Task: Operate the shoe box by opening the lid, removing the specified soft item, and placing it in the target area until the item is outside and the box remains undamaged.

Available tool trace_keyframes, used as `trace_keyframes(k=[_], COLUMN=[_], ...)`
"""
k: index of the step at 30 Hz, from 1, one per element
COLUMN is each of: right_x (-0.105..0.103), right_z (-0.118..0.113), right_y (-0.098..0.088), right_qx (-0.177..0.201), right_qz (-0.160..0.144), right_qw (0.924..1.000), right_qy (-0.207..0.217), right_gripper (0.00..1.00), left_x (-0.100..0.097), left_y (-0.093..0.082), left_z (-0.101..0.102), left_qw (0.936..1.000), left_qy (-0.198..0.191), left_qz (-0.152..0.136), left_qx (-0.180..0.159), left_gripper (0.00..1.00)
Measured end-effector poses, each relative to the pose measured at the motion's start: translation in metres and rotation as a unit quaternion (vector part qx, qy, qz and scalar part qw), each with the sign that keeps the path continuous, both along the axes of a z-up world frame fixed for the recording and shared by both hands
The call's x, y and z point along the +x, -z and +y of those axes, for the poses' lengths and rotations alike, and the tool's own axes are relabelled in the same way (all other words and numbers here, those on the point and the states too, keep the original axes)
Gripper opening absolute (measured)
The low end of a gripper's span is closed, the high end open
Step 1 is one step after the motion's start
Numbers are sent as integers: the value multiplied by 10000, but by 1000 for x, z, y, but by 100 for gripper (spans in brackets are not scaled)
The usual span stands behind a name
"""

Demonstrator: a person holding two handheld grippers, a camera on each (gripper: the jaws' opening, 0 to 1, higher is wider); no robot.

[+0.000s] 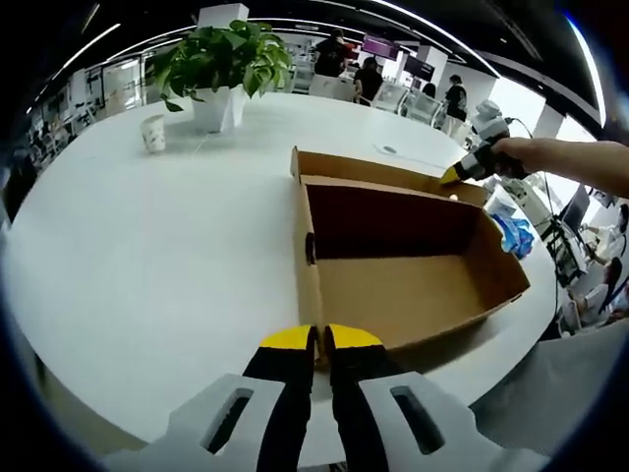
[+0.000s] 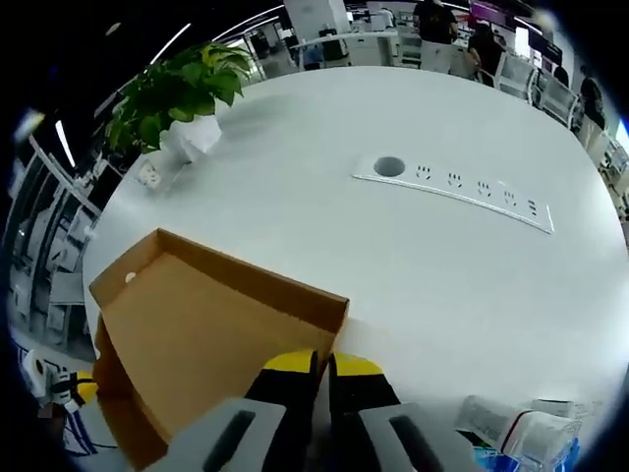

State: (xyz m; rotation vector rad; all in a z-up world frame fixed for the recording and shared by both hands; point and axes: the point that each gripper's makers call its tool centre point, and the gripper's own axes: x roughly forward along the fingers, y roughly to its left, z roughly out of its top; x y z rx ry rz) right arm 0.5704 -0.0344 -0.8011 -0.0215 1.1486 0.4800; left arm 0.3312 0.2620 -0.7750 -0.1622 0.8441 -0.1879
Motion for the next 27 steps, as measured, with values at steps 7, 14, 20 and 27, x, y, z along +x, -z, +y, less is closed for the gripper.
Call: trace_keyframes(k=[7,14,20,27], right_x=[0,3,3,2], right_z=[-2,-3,0,3], right_y=[-9,-18,-32,-47], right_qx=[-105,-31,-12,39], right_qz=[-171,-273,-544,-806], right_qw=[9997,9996,9983,9965], right_qy=[-108,-77,-197,-234], right_gripper=[0,0,0,0], left_x=[0,0,-1,-1], left_y=[1,1,1,1], left_z=[1,0,-1,-1], left_qw=[10000,10000,10000,10000], left_qy=[8,-10,-43,-64], left_qz=[-6,-6,-9,-2], left_qx=[13,11,-8,-19], left_gripper=[2,2,2,2])
